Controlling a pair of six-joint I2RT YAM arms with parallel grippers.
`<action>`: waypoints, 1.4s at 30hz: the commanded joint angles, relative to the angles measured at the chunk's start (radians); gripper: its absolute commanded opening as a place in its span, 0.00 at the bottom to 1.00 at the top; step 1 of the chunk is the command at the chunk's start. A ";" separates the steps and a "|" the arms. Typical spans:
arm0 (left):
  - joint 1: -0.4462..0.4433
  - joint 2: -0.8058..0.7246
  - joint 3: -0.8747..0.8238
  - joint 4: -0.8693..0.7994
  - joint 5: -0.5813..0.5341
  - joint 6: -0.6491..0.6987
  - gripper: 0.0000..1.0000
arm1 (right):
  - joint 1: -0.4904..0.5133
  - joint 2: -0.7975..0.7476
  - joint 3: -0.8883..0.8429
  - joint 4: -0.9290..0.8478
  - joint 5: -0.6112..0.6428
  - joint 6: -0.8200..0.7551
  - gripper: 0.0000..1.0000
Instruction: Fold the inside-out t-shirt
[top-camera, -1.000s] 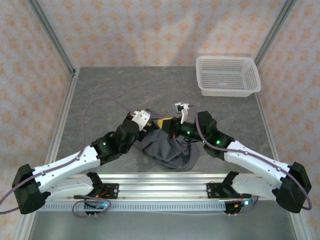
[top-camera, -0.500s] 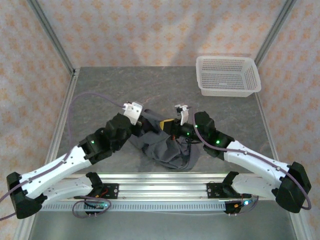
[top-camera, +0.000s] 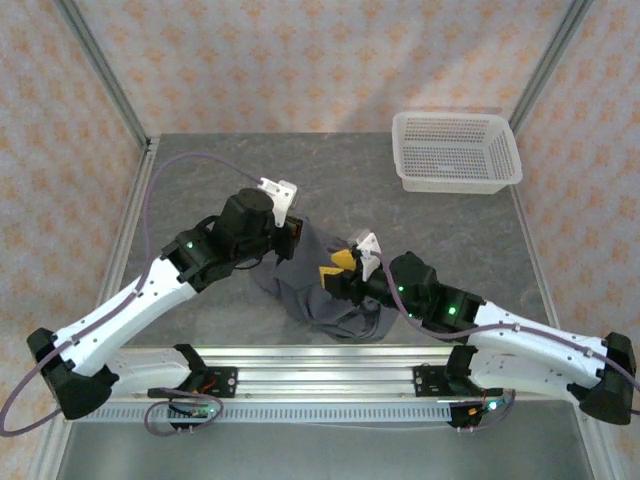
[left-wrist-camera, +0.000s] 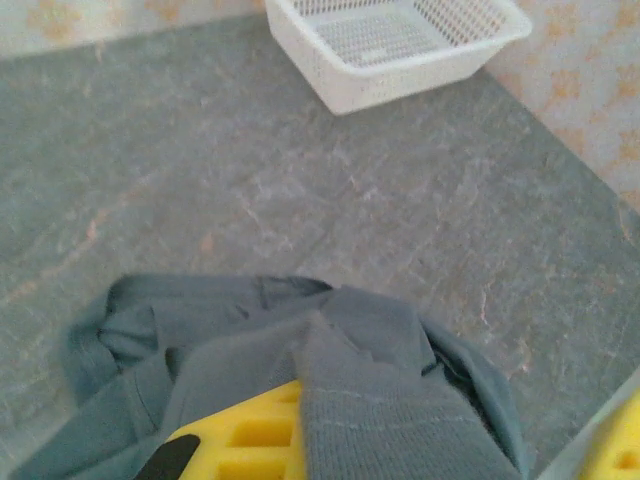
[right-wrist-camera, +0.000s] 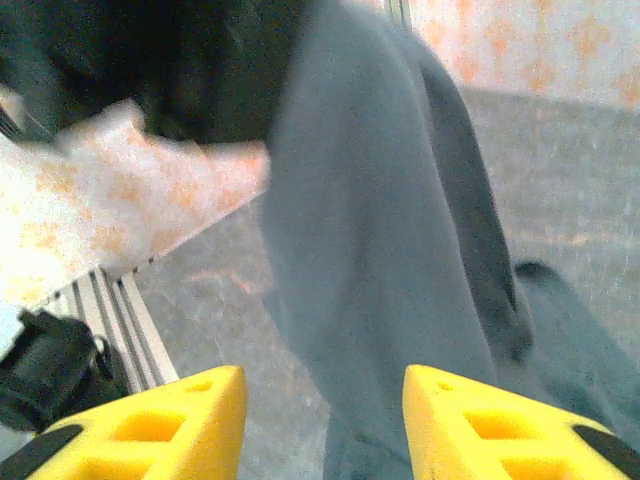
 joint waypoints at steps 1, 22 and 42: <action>0.020 -0.001 0.065 -0.073 0.045 -0.082 0.00 | 0.026 0.072 0.088 0.015 0.103 -0.076 0.48; 0.042 -0.693 -0.374 -0.125 -0.800 -0.397 0.57 | -0.208 0.263 0.075 -0.098 0.223 0.267 0.76; 0.045 -0.404 -0.119 -0.056 -0.318 -0.194 0.54 | -0.100 0.601 0.238 0.285 -0.465 0.025 0.94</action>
